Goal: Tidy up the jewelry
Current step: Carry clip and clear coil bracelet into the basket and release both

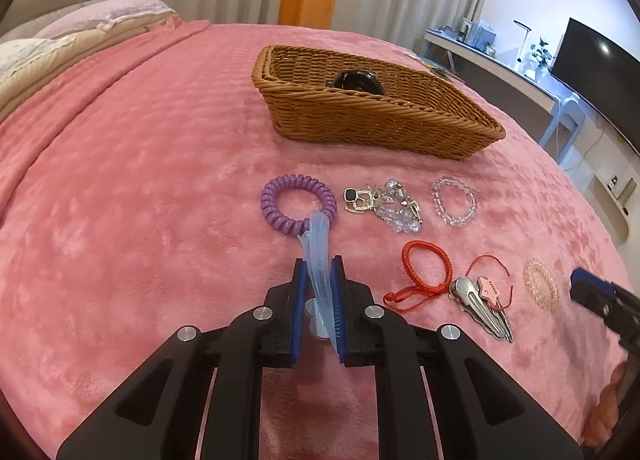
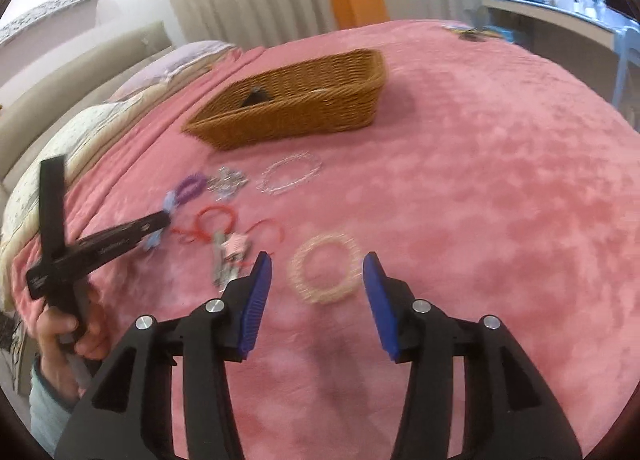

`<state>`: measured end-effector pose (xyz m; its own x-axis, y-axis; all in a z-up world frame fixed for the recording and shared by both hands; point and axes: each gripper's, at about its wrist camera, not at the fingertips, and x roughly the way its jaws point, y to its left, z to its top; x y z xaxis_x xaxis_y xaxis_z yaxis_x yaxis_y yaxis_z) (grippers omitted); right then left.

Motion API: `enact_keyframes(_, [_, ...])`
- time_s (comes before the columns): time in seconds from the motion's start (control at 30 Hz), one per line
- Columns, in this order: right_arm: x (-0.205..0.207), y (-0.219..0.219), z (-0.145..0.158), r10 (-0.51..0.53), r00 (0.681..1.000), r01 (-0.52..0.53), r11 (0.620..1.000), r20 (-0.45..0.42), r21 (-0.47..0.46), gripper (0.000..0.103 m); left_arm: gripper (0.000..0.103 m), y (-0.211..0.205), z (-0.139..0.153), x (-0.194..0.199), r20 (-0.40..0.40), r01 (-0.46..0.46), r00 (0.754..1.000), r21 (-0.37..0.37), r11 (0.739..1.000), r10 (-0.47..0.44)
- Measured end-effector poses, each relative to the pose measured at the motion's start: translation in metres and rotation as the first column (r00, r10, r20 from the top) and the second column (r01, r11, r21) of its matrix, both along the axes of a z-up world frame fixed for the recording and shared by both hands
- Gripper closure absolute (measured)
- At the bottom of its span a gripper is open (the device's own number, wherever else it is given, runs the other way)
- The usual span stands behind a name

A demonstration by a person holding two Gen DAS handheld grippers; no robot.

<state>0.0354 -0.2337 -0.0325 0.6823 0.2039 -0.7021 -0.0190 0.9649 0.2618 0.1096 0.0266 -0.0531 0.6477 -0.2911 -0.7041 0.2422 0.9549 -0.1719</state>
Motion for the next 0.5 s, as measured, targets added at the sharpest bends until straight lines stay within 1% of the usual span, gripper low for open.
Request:
enact_keyframes(0.03, [0.006,-0.002,-0.004,-0.018,0.999,0.018,1.000,-0.028,-0.022,0.059,0.092,0.000,0.000,0.000,-0.001,0.002,1.000,0.000,1.000,-0.002])
enact_keyframes(0.07, [0.013,-0.003,-0.009,-0.030,0.998,0.029,0.999,-0.056,-0.026,0.066,0.092,0.000,0.000,0.000,-0.001,0.003,1.000,-0.001,1.000,-0.003])
enact_keyframes(0.1, [0.019,-0.004,-0.013,-0.027,0.996,0.025,0.999,-0.084,-0.023,0.078,0.092,0.000,0.000,0.000,-0.001,0.004,1.000,-0.003,1.000,-0.004])
enact_keyframes(0.13, [0.025,-0.001,-0.017,-0.020,0.995,0.018,1.000,-0.103,-0.026,0.083,0.092,0.001,0.000,0.000,-0.002,0.005,1.000,-0.006,1.000,-0.005])
enact_keyframes(0.17, [0.030,0.002,-0.020,-0.021,0.993,0.016,0.999,-0.120,-0.043,0.084,0.092,0.001,0.000,0.001,-0.004,0.006,1.000,-0.007,1.000,-0.006])
enact_keyframes(0.23, [0.034,0.008,-0.021,-0.033,0.992,0.022,0.996,-0.122,-0.092,0.084,0.092,0.000,-0.001,0.001,-0.006,0.008,1.000,-0.006,1.000,-0.008])
enact_keyframes(0.33, [0.035,0.022,-0.021,-0.038,0.992,0.015,0.981,-0.117,-0.193,0.085,0.092,-0.001,0.000,0.000,-0.003,0.013,1.000,-0.003,1.000,-0.013])
enact_keyframes(0.37, [0.034,0.027,-0.021,-0.030,0.994,0.006,0.976,-0.109,-0.217,0.093,0.092,-0.001,0.001,0.000,0.001,0.013,1.000,-0.002,1.000,-0.013])
enact_keyframes(0.47, [0.029,0.028,-0.019,-0.018,0.996,-0.002,0.975,-0.087,-0.221,0.095,0.093,0.000,0.004,-0.004,0.025,-0.003,1.000,0.001,1.000,0.003])
enact_keyframes(0.5, [0.026,0.027,-0.017,-0.015,0.997,-0.001,0.978,-0.075,-0.208,0.095,0.093,0.002,0.006,-0.006,0.038,-0.012,0.999,-0.006,1.000,0.012])
